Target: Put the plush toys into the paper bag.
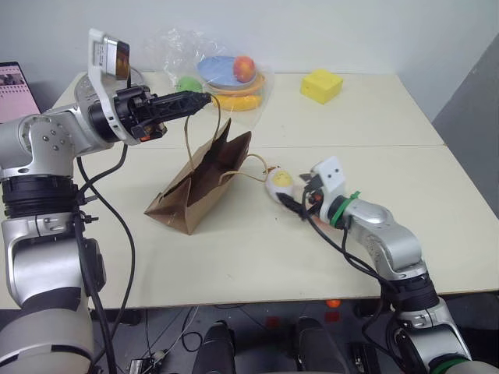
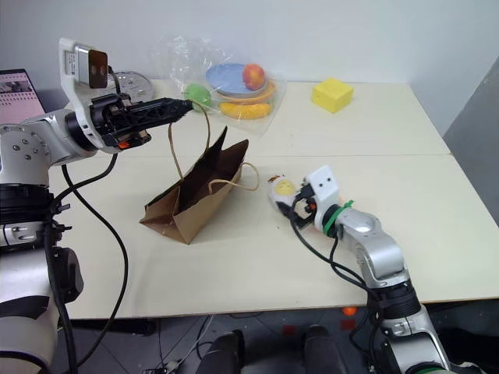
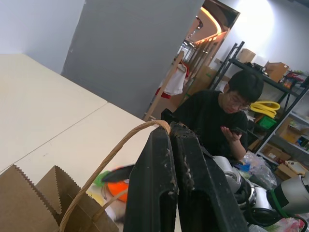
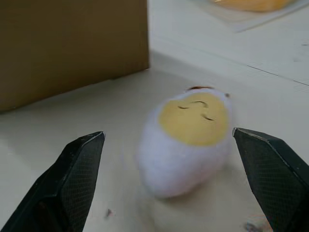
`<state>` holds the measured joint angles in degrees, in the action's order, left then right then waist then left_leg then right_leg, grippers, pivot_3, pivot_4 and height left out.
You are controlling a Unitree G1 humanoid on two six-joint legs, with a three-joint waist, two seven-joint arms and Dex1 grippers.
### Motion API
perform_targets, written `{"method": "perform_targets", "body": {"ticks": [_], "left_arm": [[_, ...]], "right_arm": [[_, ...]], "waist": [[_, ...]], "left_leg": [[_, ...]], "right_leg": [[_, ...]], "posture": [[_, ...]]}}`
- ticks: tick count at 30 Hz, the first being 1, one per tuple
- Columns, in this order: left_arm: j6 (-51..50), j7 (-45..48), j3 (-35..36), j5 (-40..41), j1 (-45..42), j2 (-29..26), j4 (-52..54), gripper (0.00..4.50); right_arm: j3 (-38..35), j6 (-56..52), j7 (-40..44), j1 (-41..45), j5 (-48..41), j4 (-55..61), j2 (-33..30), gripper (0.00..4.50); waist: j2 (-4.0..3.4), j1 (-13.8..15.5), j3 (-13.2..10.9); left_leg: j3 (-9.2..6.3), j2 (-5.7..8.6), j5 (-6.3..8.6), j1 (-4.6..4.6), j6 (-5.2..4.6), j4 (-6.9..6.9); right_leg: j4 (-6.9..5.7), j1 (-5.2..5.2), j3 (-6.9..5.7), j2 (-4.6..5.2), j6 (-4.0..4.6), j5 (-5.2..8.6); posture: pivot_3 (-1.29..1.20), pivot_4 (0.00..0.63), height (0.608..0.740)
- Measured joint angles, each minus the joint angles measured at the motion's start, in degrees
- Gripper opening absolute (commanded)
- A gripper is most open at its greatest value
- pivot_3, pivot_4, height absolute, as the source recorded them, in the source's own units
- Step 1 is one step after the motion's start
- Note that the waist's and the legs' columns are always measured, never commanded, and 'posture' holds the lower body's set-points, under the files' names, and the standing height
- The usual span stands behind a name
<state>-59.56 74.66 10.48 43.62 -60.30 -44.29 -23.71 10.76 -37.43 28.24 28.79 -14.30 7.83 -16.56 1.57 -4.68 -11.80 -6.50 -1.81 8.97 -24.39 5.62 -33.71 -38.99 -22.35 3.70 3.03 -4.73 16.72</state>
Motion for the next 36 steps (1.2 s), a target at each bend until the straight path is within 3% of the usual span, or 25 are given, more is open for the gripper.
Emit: {"method": "perform_targets", "body": {"ticks": [5, 8, 19, 25, 29, 36], "left_arm": [[0.0, 0.0, 0.0, 0.0, 0.2, -0.6, 0.2, 0.00], [0.0, 0.0, 0.0, 0.0, 0.2, -0.6, 0.3, 0.00], [0.0, -0.2, 0.0, 0.0, 1.2, -0.5, 0.8, 0.00], [0.0, -0.2, 0.0, 0.2, 1.3, 1.6, 0.9, 0.00], [-0.6, -0.1, -1.4, 1.1, 1.3, 5.9, 1.8, 0.00], [-1.5, 0.9, -5.0, 1.7, 1.5, 10.7, 4.2, 0.00]], "right_arm": [[2.3, 2.1, -1.2, 1.8, 4.4, -5.5, 1.1, 4.44], [2.7, 3.2, -2.3, 2.6, 6.8, -7.2, 1.3, 3.85], [0.3, 3.8, -2.2, 1.6, 7.9, -5.3, 0.6, 0.01], [-11.9, -7.3, -1.8, 1.7, -1.7, 6.8, -1.8, 0.01], [-20.6, -16.7, -2.4, 2.0, -7.8, 13.3, -6.6, 0.01], [-25.4, -21.0, -3.4, 2.5, -10.0, 15.1, -13.9, 0.01]], "waist": [[0.00, 0.1, 0.0], [0.00, 0.1, 0.0], [0.00, 0.1, 0.0], [0.00, 0.5, 0.0], [0.00, 1.3, 0.0], [-0.03, 1.3, 0.0]], "left_leg": [[-0.01, 0.00, 0.00, 0.00, 0.00, 0.00], [-0.01, 0.00, 0.00, 0.00, 0.00, 0.00], [-0.01, 0.00, 0.00, 0.00, 0.00, 0.00], [-0.03, 0.00, 0.00, -0.01, 0.00, 0.00], [-0.02, 0.00, 0.00, -0.02, 0.00, -0.01], [0.02, 0.00, 0.00, -0.02, -0.01, -0.01]], "right_leg": [[0.01, 0.01, -0.01, 0.00, 0.00, 0.00], [0.01, 0.01, -0.01, 0.00, 0.00, 0.00], [0.00, 0.01, -0.01, 0.00, 0.00, 0.00], [0.00, 0.02, -0.03, 0.00, 0.01, 0.00], [0.01, 0.02, -0.02, 0.01, 0.01, 0.00], [0.02, 0.00, 0.02, 0.00, 0.01, 0.00]], "posture": [[0.00, 0.150, 0.740], [0.00, 0.150, 0.740], [0.00, 0.150, 0.740], [0.00, 0.150, 0.740], [0.00, 0.150, 0.740], [0.00, 0.150, 0.740]]}}
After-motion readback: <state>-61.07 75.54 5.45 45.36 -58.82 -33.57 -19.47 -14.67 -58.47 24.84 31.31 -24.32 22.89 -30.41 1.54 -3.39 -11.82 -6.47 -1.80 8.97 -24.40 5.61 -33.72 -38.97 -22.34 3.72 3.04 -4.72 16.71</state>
